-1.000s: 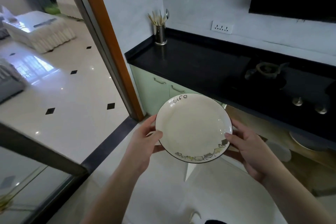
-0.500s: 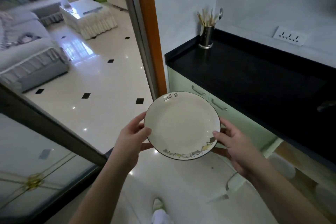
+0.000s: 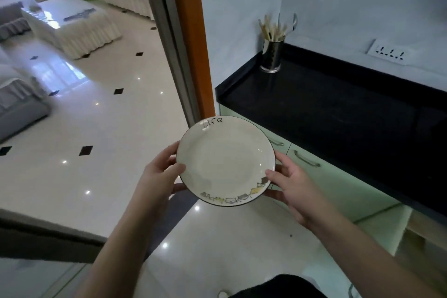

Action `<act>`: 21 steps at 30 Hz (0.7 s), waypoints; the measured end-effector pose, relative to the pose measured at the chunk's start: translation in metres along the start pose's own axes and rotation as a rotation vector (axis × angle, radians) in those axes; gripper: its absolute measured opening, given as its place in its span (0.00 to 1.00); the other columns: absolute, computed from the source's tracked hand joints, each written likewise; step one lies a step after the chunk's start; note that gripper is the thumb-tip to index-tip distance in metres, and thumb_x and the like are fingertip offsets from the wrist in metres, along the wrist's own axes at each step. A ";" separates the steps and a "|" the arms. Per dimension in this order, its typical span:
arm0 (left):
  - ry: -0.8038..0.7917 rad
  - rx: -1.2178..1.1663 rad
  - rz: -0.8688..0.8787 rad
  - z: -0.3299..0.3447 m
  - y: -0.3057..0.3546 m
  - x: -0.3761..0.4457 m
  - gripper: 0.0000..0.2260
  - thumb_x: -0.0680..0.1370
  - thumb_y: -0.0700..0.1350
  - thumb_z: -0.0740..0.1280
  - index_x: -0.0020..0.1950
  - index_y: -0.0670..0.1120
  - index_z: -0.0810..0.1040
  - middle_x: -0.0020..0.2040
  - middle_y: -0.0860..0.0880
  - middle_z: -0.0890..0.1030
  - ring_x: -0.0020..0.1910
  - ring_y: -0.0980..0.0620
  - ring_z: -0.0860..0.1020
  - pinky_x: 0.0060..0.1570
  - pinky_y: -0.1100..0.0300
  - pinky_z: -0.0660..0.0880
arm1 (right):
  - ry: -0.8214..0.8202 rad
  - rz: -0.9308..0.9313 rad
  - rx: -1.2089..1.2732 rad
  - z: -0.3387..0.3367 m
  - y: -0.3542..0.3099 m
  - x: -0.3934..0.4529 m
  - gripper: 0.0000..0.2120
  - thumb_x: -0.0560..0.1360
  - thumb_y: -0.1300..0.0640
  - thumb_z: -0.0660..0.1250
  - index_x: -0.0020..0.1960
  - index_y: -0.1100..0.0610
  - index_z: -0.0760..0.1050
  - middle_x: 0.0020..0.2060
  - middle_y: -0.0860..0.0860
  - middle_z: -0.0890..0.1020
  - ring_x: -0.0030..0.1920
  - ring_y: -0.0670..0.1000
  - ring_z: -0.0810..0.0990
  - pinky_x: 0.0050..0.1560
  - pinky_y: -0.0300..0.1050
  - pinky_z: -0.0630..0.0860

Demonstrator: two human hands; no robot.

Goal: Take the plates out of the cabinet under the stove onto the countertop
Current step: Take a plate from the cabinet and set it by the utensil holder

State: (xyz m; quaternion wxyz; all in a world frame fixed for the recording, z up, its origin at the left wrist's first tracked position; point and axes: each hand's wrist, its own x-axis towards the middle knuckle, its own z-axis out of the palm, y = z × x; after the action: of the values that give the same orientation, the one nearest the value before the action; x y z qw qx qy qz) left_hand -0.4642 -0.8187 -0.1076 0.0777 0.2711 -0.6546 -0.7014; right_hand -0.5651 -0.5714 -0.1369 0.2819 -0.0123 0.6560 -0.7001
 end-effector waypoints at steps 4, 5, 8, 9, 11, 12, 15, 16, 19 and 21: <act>-0.101 0.015 -0.033 0.031 0.006 0.048 0.23 0.77 0.33 0.63 0.58 0.61 0.82 0.51 0.49 0.84 0.48 0.49 0.84 0.40 0.53 0.82 | 0.111 0.022 0.038 -0.023 -0.005 0.027 0.21 0.79 0.67 0.62 0.64 0.44 0.75 0.51 0.55 0.83 0.48 0.52 0.85 0.42 0.47 0.82; -0.133 0.001 -0.039 0.042 0.006 0.060 0.24 0.77 0.33 0.62 0.58 0.61 0.82 0.51 0.49 0.85 0.47 0.50 0.84 0.39 0.54 0.82 | 0.134 0.025 0.040 -0.031 -0.006 0.036 0.21 0.79 0.67 0.62 0.62 0.43 0.76 0.51 0.55 0.83 0.48 0.52 0.85 0.42 0.47 0.82; -0.205 -0.010 -0.091 0.076 0.007 0.100 0.24 0.77 0.31 0.62 0.61 0.58 0.82 0.49 0.50 0.85 0.46 0.50 0.85 0.38 0.56 0.82 | 0.213 0.025 0.066 -0.058 -0.011 0.066 0.21 0.78 0.67 0.63 0.56 0.40 0.77 0.51 0.53 0.83 0.46 0.50 0.85 0.40 0.47 0.82; -0.223 -0.002 -0.115 0.086 0.006 0.112 0.24 0.77 0.31 0.62 0.63 0.56 0.81 0.48 0.50 0.85 0.46 0.50 0.85 0.39 0.56 0.82 | 0.227 0.029 0.065 -0.067 -0.011 0.077 0.21 0.78 0.67 0.63 0.55 0.40 0.76 0.50 0.52 0.83 0.45 0.49 0.85 0.40 0.47 0.82; -0.228 -0.006 -0.166 0.105 0.007 0.135 0.24 0.76 0.30 0.63 0.64 0.54 0.80 0.49 0.49 0.85 0.45 0.50 0.85 0.39 0.56 0.82 | 0.246 0.045 0.059 -0.082 -0.015 0.099 0.21 0.77 0.68 0.64 0.55 0.40 0.76 0.49 0.51 0.84 0.45 0.49 0.85 0.39 0.46 0.82; -0.221 -0.009 -0.189 0.114 0.008 0.147 0.24 0.76 0.30 0.63 0.64 0.54 0.80 0.50 0.48 0.85 0.45 0.50 0.85 0.39 0.55 0.82 | 0.254 0.055 0.059 -0.089 -0.017 0.110 0.21 0.77 0.68 0.64 0.57 0.42 0.76 0.49 0.50 0.85 0.45 0.49 0.85 0.39 0.46 0.82; -0.195 0.036 -0.240 0.137 0.012 0.187 0.23 0.76 0.31 0.64 0.63 0.55 0.80 0.55 0.46 0.83 0.44 0.50 0.85 0.39 0.56 0.82 | 0.271 0.094 0.045 -0.108 -0.023 0.142 0.22 0.76 0.67 0.64 0.63 0.46 0.75 0.50 0.51 0.85 0.46 0.51 0.85 0.41 0.48 0.83; -0.189 0.049 -0.250 0.143 0.013 0.200 0.23 0.76 0.32 0.65 0.63 0.56 0.80 0.56 0.47 0.82 0.46 0.49 0.84 0.40 0.54 0.82 | 0.273 0.100 0.051 -0.115 -0.025 0.153 0.22 0.76 0.67 0.64 0.63 0.46 0.74 0.51 0.52 0.84 0.47 0.51 0.85 0.41 0.48 0.83; -0.156 0.075 -0.268 0.160 0.010 0.237 0.23 0.74 0.32 0.66 0.61 0.57 0.81 0.56 0.49 0.83 0.50 0.47 0.84 0.42 0.50 0.83 | 0.267 0.111 0.045 -0.131 -0.029 0.190 0.23 0.76 0.68 0.63 0.63 0.45 0.75 0.51 0.52 0.84 0.47 0.51 0.85 0.40 0.45 0.82; -0.130 0.091 -0.282 0.169 0.006 0.256 0.23 0.72 0.32 0.67 0.60 0.56 0.81 0.54 0.50 0.84 0.46 0.50 0.85 0.39 0.53 0.83 | 0.288 0.121 0.027 -0.139 -0.031 0.213 0.23 0.75 0.68 0.64 0.64 0.46 0.75 0.50 0.51 0.84 0.46 0.51 0.85 0.38 0.43 0.81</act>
State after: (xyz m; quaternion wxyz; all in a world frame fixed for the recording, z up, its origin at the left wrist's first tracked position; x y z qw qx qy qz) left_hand -0.7625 -0.7899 -0.1741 -0.0763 0.3176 -0.6449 -0.6910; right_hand -0.8095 -0.5323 -0.2023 0.2267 0.1314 0.6796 -0.6852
